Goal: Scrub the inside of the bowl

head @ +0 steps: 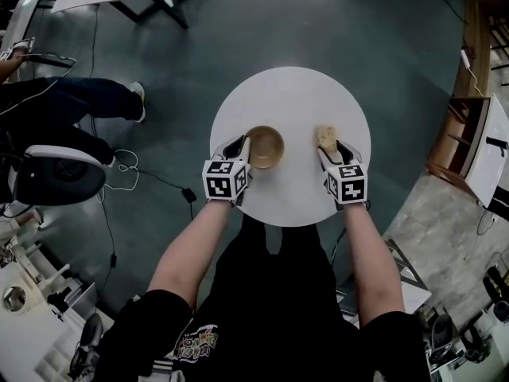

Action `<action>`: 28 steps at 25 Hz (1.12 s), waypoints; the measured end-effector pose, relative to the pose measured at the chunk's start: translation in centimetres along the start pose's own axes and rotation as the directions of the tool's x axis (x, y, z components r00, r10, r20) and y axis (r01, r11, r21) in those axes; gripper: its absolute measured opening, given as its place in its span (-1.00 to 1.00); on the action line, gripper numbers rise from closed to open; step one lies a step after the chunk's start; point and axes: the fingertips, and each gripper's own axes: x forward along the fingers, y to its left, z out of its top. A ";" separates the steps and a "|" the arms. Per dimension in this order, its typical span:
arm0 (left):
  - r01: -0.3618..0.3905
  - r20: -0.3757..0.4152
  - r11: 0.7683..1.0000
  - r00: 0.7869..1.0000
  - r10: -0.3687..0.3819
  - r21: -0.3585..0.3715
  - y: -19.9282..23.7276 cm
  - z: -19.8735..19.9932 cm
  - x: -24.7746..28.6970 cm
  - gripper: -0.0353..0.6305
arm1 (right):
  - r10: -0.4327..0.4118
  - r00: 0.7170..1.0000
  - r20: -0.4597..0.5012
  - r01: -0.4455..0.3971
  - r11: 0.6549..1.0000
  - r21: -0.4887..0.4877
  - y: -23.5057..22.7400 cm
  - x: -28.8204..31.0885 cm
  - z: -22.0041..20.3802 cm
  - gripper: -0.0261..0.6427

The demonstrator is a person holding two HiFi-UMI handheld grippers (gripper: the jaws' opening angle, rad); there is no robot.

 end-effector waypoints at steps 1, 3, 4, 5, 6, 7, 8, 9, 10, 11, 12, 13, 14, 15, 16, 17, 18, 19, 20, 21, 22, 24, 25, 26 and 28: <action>0.000 0.000 1.000 1.000 0.000 -0.001 0.0 -0.1 0.1 -0.83 | 0.001 1.000 -0.001 -0.001 1.000 -0.001 0.0 0.1 0.0 -0.26; 0.001 -0.002 1.000 1.000 -0.001 0.001 0.1 -0.2 0.3 -0.83 | 0.002 1.000 -0.002 -0.002 1.000 0.000 0.0 0.1 -0.2 -0.26; 0.003 -0.004 1.000 1.000 -0.003 0.004 0.1 -0.3 0.4 -0.83 | 0.003 1.000 -0.002 -0.003 1.000 0.001 0.0 0.1 -0.2 -0.26; 0.005 -0.005 1.000 1.000 -0.005 0.006 0.1 -0.3 0.4 -0.83 | 0.005 1.000 -0.002 -0.005 1.000 0.001 0.0 0.1 -0.2 -0.26; 0.007 -0.003 1.000 1.000 -0.007 0.011 0.0 -0.2 0.4 -0.83 | 0.006 1.000 -0.001 -0.006 1.000 -0.002 0.0 0.0 -0.1 -0.26; 0.010 0.000 1.000 1.000 -0.010 0.019 0.0 -0.1 0.3 -0.82 | 0.009 1.000 0.001 -0.009 1.000 -0.005 0.0 -0.1 0.0 -0.24; 0.013 0.005 1.000 1.000 -0.013 0.027 -0.1 0.0 0.1 -0.78 | 0.013 1.000 0.006 -0.013 1.000 -0.007 0.1 -0.3 0.0 -0.21; 0.018 0.011 0.999 1.000 -0.019 0.035 -0.2 0.1 -0.1 -0.68 | 0.018 1.000 0.014 -0.018 1.000 -0.008 0.2 -0.5 0.1 -0.18; 0.024 0.016 0.999 1.000 -0.025 0.040 -0.3 0.2 -0.2 -0.59 | 0.021 1.000 0.023 -0.021 1.000 -0.007 0.2 -0.7 0.2 -0.17; 0.028 0.023 0.999 0.999 -0.029 0.044 -0.3 0.2 -0.5 -0.55 | 0.022 0.999 0.033 -0.022 1.000 -0.007 0.2 -1.0 0.2 -0.17; 0.030 0.030 0.998 0.999 -0.031 0.047 -0.3 0.3 -0.7 -0.55 | 0.019 0.999 0.044 -0.019 1.000 -0.006 0.2 -1.2 0.3 -0.16; 0.029 0.039 0.998 0.999 -0.031 0.050 -0.2 0.4 -1.1 -0.55 | 0.014 0.998 0.056 -0.014 1.000 -0.004 0.3 -1.5 0.5 -0.16; 0.028 0.049 0.998 0.998 -0.030 0.051 -0.1 0.5 -1.5 -0.55 | 0.006 0.998 0.068 -0.006 1.000 0.001 0.3 -1.9 0.6 -0.16; 0.024 0.060 0.998 0.998 -0.027 0.050 0.0 0.6 -2.1 -0.55 | -0.003 0.997 0.083 0.003 1.000 0.009 0.3 -2.5 0.7 -0.16; 0.017 0.072 0.999 0.997 -0.020 0.050 0.1 0.7 -2.8 -0.55 | -0.014 0.995 0.099 0.012 1.000 0.020 0.4 -3.1 0.9 -0.16; 0.009 0.085 0.999 0.996 -0.013 0.050 0.2 0.9 -3.5 -0.55 | -0.025 0.992 0.121 0.021 0.999 0.034 0.4 -3.9 1.2 -0.16; 0.001 0.100 0.999 0.995 -0.006 0.052 0.4 1.2 -4.3 -0.55 | -0.038 0.989 0.146 0.031 0.998 0.048 0.4 -4.7 1.6 -0.16; -0.004 0.116 0.998 0.993 -0.002 0.057 0.6 1.5 -5.1 -0.56 | -0.050 0.984 0.172 0.040 0.997 0.059 0.4 -5.5 2.2 -0.17; -0.009 0.132 0.998 0.991 0.001 0.062 0.7 1.9 -6.0 -0.57 | -0.061 0.978 0.199 0.048 0.996 0.069 0.5 -6.3 2.7 -0.17; -0.013 0.148 0.998 0.989 0.004 0.065 0.9 2.2 -6.9 -0.60 | -0.071 0.972 0.224 0.055 0.995 0.078 0.6 -7.2 3.2 -0.17; -0.016 0.163 0.998 0.987 0.005 0.066 1.1 2.6 -7.9 -0.69 | -0.083 0.965 0.248 0.063 0.994 0.087 0.8 -8.2 3.6 -0.19; -0.011 0.188 0.998 0.982 -0.002 0.067 1.2 3.1 -10.0 -0.85 | -0.112 0.950 0.291 0.084 0.991 0.108 1.3 -10.1 4.3 -0.72; -0.004 0.195 0.998 0.981 -0.009 0.068 1.1 3.3 -10.9 -0.87 | -0.118 0.944 0.309 0.086 0.989 0.118 1.7 -10.9 4.6 -0.83; 0.001 0.200 0.998 0.980 -0.015 0.070 1.0 3.5 -11.9 -0.87 | -0.116 0.938 0.326 0.079 0.989 0.126 2.3 -11.6 4.9 -0.85; 0.009 0.206 0.997 0.978 -0.025 0.078 0.7 3.6 -13.7 -0.88 | -0.098 0.930 0.355 0.054 0.990 0.134 3.9 -13.1 5.3 -0.86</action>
